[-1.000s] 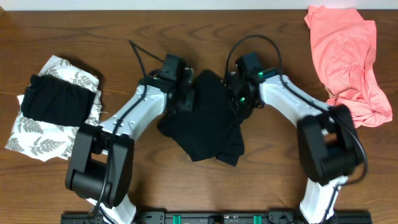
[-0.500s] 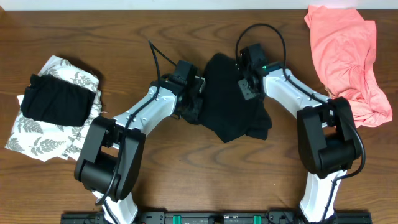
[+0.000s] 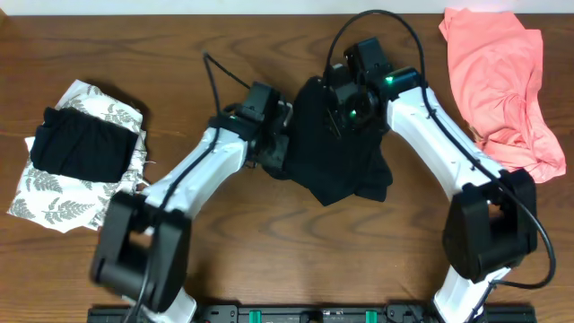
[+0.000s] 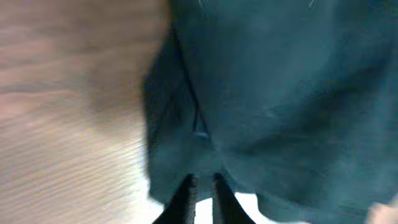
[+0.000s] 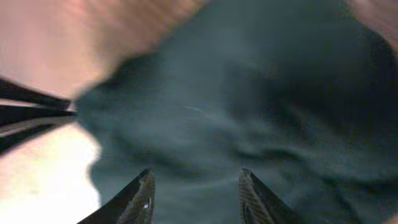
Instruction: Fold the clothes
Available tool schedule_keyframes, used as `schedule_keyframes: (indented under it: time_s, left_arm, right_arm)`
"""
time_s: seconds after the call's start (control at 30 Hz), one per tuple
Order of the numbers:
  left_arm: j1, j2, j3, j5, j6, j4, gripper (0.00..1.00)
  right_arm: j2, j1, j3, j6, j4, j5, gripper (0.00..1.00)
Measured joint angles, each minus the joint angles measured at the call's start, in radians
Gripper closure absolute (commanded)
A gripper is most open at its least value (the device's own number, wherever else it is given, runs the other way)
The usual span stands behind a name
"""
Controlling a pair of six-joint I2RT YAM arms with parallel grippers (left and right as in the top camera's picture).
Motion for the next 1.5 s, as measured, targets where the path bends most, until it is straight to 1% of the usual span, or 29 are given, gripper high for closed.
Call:
schedule_keyframes:
  time_s: [0.1, 0.13, 0.17, 0.27, 0.3, 0.47, 0.6, 0.77, 0.87, 0.93, 1.0, 1.1, 1.13, 1.17, 1.27, 1.3, 1.37, 1.5]
  left_arm:
    - [0.027, -0.124, 0.0, -0.028, -0.011, -0.027, 0.83]
    - [0.034, -0.154, 0.0, -0.031, -0.011, -0.029, 0.78]
    - [0.045, -0.195, 0.0, -0.037, -0.01, -0.033, 0.77]
    - [0.068, -0.289, 0.001, -0.052, -0.015, -0.05, 0.77]
    - [0.072, -0.31, 0.001, -0.055, -0.014, -0.055, 0.77]
    - [0.076, -0.349, 0.002, -0.057, -0.015, -0.073, 0.77]
    - [0.076, -0.348, 0.002, -0.057, -0.015, -0.089, 0.77]
    - [0.076, -0.348, 0.002, -0.057, -0.015, -0.095, 0.77]
    - [0.076, -0.348, 0.002, -0.057, -0.015, -0.094, 0.76]
    - [0.076, -0.348, 0.002, -0.057, -0.015, -0.094, 0.76]
    - [0.076, -0.348, 0.002, -0.057, -0.014, -0.094, 0.76]
    - [0.076, -0.348, 0.002, -0.057, -0.015, -0.092, 0.76]
    - [0.076, -0.347, 0.002, -0.057, -0.014, -0.087, 0.75]
    - [0.076, -0.346, 0.002, -0.056, -0.014, -0.076, 0.72]
    - [0.076, -0.333, 0.002, -0.042, -0.015, -0.04, 0.7]
    - [0.076, -0.325, 0.002, -0.032, -0.014, -0.029, 0.7]
    - [0.076, -0.296, 0.002, -0.006, -0.015, 0.0, 0.69]
    - [0.075, -0.218, 0.002, 0.069, -0.015, 0.094, 0.69]
  right_arm:
    - [0.004, 0.038, -0.002, 0.009, 0.021, -0.052, 0.59]
    - [0.01, 0.056, -0.004, 0.011, 0.023, -0.061, 0.59]
    - [0.017, 0.072, -0.005, 0.012, 0.023, -0.062, 0.59]
    - [0.054, 0.119, -0.005, 0.017, 0.006, -0.061, 0.64]
    - [0.073, 0.134, -0.005, 0.019, -0.007, -0.059, 0.68]
    - [0.172, 0.158, -0.012, 0.029, -0.09, -0.013, 0.71]
    - [0.202, 0.158, -0.014, 0.029, -0.165, 0.075, 0.75]
    - [0.201, 0.159, -0.014, 0.038, -0.31, 0.269, 0.79]
    - [0.201, 0.16, -0.018, 0.096, -0.382, 0.409, 0.81]
    - [0.201, 0.16, -0.019, 0.169, -0.417, 0.521, 0.83]
    - [0.201, 0.16, -0.019, 0.235, -0.417, 0.608, 0.85]
    - [0.195, 0.16, -0.02, 0.294, -0.367, 0.672, 0.88]
    - [0.189, 0.16, -0.02, 0.3, -0.34, 0.673, 0.87]
    - [0.18, 0.16, -0.021, 0.299, -0.309, 0.663, 0.87]
    - [0.134, 0.16, -0.024, 0.285, -0.208, 0.58, 0.8]
    - [0.113, 0.159, -0.025, 0.281, -0.182, 0.551, 0.74]
    - [0.056, 0.156, -0.026, 0.278, -0.139, 0.496, 0.6]
    - [-0.08, 0.126, -0.025, 0.301, -0.094, 0.448, 0.49]
